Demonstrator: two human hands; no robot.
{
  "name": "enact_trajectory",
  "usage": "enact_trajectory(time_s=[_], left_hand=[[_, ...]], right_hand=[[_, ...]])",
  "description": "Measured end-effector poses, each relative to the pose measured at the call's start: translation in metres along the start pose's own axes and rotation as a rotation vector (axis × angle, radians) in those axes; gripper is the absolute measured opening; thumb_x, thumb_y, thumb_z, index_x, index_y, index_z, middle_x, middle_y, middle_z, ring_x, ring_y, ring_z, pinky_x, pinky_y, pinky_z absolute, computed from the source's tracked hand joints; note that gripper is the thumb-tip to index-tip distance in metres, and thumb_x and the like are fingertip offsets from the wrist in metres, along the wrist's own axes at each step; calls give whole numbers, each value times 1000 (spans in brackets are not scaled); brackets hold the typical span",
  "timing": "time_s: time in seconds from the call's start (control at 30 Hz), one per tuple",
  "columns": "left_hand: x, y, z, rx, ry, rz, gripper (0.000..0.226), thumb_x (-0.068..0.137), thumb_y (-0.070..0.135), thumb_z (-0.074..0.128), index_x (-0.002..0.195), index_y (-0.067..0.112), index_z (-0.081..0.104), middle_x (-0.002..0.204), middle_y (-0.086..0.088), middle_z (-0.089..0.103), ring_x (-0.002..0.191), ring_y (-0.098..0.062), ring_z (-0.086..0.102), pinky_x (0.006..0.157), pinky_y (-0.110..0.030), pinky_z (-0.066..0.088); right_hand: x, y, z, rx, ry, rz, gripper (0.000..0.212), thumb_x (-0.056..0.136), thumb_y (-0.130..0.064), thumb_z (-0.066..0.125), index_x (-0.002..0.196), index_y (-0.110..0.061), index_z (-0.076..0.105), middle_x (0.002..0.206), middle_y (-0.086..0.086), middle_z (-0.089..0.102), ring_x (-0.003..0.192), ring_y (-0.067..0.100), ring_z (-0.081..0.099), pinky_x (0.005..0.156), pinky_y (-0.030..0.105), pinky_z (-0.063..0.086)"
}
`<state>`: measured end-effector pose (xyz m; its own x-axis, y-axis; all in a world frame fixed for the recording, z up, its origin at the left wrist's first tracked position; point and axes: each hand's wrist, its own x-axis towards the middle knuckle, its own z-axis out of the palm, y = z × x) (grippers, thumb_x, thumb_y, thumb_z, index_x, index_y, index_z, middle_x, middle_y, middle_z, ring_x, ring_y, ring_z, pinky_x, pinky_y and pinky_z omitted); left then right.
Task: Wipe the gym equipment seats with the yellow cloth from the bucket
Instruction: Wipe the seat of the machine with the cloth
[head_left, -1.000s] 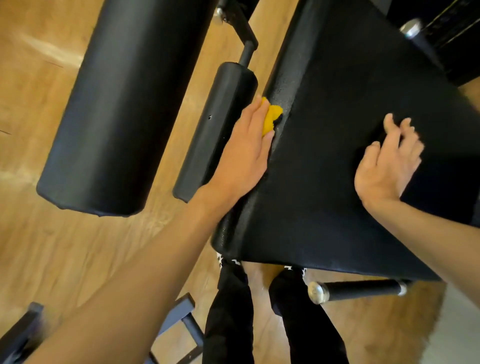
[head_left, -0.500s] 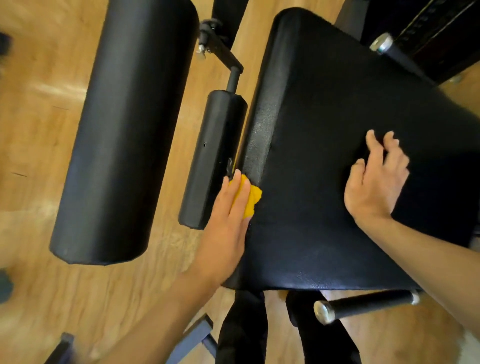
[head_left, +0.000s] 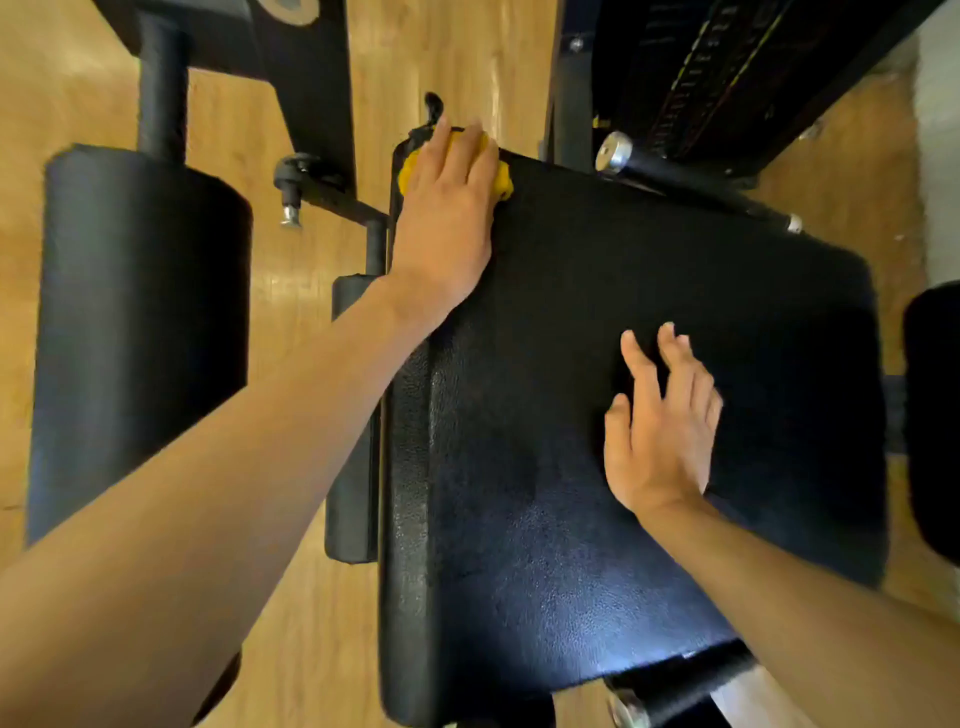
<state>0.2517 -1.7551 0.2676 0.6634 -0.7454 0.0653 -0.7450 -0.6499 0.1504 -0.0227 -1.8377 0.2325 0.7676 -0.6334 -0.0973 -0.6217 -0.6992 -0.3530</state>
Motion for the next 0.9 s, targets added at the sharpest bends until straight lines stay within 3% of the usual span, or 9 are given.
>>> enact_trajectory(time_s=[0.13, 0.3, 0.43, 0.63, 0.8, 0.9], left_hand=[[34, 13, -2, 58, -56, 27, 38, 100, 10, 50, 137, 1, 54, 143, -20, 52, 132, -43, 47, 113, -47, 34], [48, 52, 6, 83, -128, 47, 29, 101, 14, 51, 126, 3, 57, 124, -20, 57, 110, -43, 55, 95, -49, 42], [55, 100, 26, 86, -185, 150, 36, 102, 20, 52, 134, 4, 53, 132, -19, 55, 115, -40, 54, 98, -48, 41], [65, 145, 47, 93, -225, 214, 33, 102, 21, 52, 131, 7, 54, 127, -17, 55, 114, -38, 53, 96, -46, 40], [75, 191, 64, 68, -297, 291, 37, 104, 23, 51, 138, 9, 49, 134, -14, 51, 119, -35, 50, 99, -45, 40], [84, 231, 79, 51, -341, 368, 41, 103, 22, 52, 142, 10, 47, 137, -13, 50, 122, -35, 49, 103, -44, 38]], right_hand=[[1, 0, -2, -6, -23, 0, 59, 93, -30, 36, 150, -21, 39, 161, 13, 27, 148, 35, 23, 116, 53, 23], [3, 0, -5, -23, -73, 9, 60, 91, -32, 37, 151, -23, 37, 161, 13, 26, 148, 34, 24, 117, 54, 26], [5, 0, -7, -31, -114, 16, 62, 90, -34, 38, 151, -24, 38, 162, 13, 25, 149, 33, 25, 117, 53, 27], [6, 3, -9, 6, -142, -3, 63, 90, -35, 41, 152, -26, 35, 162, 14, 27, 149, 32, 25, 119, 50, 24], [7, 4, -12, 35, -162, -25, 64, 91, -38, 42, 153, -27, 32, 161, 14, 27, 149, 32, 24, 120, 46, 16], [6, 5, -13, 100, -118, -30, 56, 89, -37, 49, 143, -24, 40, 155, 16, 34, 146, 33, 29, 120, 47, 20]])
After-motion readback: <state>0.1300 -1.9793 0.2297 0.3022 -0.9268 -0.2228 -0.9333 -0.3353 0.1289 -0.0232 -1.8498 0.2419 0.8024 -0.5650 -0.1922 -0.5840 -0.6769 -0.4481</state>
